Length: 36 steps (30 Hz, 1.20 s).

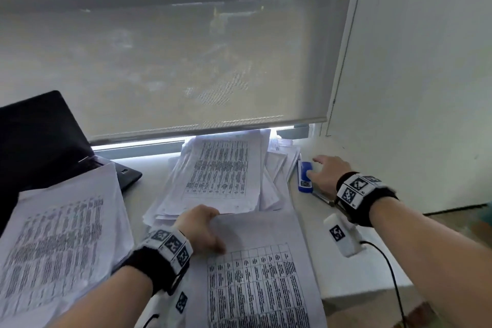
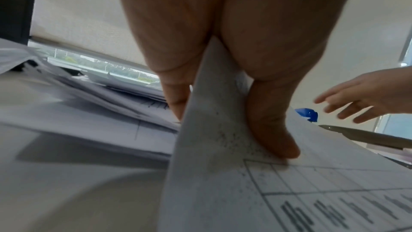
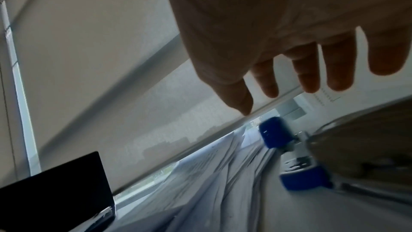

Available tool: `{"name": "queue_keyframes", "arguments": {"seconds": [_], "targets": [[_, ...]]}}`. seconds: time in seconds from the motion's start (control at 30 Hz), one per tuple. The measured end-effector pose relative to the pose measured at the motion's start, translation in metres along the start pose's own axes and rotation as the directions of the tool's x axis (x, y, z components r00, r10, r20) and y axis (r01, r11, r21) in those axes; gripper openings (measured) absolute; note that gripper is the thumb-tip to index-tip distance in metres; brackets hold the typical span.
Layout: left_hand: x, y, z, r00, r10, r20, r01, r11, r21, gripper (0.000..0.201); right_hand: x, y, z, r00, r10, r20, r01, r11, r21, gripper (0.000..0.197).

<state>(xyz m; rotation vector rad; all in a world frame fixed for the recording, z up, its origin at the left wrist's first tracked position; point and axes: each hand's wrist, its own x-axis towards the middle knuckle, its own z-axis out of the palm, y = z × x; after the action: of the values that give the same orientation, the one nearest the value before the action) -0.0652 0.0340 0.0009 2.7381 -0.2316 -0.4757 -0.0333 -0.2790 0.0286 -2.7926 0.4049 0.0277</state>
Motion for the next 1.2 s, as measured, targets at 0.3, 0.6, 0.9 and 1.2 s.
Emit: {"name": "queue_keyframes", "arguments": {"seconds": [0.3,0.6,0.9,1.2], "targets": [[-0.004,-0.002,0.015,0.996,0.007,-0.089,-0.005,1.000,0.027,0.062,0.031,-0.033,0.034,0.997,0.075,0.010,-0.073,0.990,-0.116,0.031],[-0.008,0.000,0.013,0.997,-0.002,-0.082,0.003,1.000,0.017,0.051,0.033,-0.009,0.010,0.961,0.196,-0.194,-0.004,0.715,0.700,0.011],[-0.015,0.006,0.012,0.993,0.023,-0.115,-0.017,0.999,0.051,0.042,-0.046,-0.044,-0.023,0.893,-0.415,0.174,-0.351,-0.400,0.847,0.053],[-0.019,0.007,0.015,0.990,0.007,-0.144,0.007,0.995,0.097,0.047,-0.098,-0.066,0.015,0.888,-0.297,0.350,-0.361,0.018,0.932,0.027]]}}
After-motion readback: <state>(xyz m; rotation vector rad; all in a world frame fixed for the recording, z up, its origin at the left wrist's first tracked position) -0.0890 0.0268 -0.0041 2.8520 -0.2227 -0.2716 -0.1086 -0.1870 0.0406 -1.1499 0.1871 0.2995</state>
